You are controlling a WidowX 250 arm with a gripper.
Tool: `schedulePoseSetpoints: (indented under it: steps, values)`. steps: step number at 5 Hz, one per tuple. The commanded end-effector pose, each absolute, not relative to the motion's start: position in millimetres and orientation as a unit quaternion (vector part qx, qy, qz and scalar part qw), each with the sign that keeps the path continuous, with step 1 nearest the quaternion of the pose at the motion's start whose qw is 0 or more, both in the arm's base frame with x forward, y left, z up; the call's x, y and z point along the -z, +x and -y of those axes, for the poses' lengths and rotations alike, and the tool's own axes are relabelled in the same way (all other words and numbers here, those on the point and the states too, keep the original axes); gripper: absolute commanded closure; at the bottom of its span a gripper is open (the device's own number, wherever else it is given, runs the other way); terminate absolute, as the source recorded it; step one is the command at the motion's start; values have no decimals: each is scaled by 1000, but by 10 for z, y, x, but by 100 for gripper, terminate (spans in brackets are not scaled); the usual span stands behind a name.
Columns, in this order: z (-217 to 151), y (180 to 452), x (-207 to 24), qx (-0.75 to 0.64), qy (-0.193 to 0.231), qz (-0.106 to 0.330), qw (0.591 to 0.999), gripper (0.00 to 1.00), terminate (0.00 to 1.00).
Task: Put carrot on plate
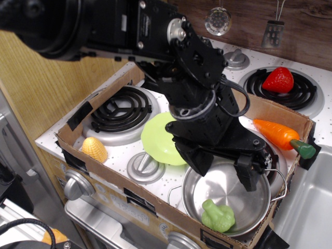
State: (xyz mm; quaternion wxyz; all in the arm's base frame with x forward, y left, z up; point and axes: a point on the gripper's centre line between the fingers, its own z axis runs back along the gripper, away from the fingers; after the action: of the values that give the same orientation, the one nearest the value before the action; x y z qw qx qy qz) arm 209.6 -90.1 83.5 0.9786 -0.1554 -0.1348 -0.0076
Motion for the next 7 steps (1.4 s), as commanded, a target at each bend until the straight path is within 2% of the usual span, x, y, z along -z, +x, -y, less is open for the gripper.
schedulePoseSetpoints:
  steps: [1, 2, 4, 5, 6, 7]
  values:
    - [901, 2096, -835, 8, -155, 135, 979, 0, 0]
    - [926, 2453, -958, -4, -161, 104, 981, 0, 0]
    - [986, 3005, -1140, -12, -145, 92, 985, 0, 0]
    - [1058, 3187, -1037, -70, -133, 100, 984, 0, 0]
    - [1063, 3356, -867, -147, -138, 81, 976, 0, 0]
    - [1036, 3354, -764, -211, -143, 61, 965, 0, 0]
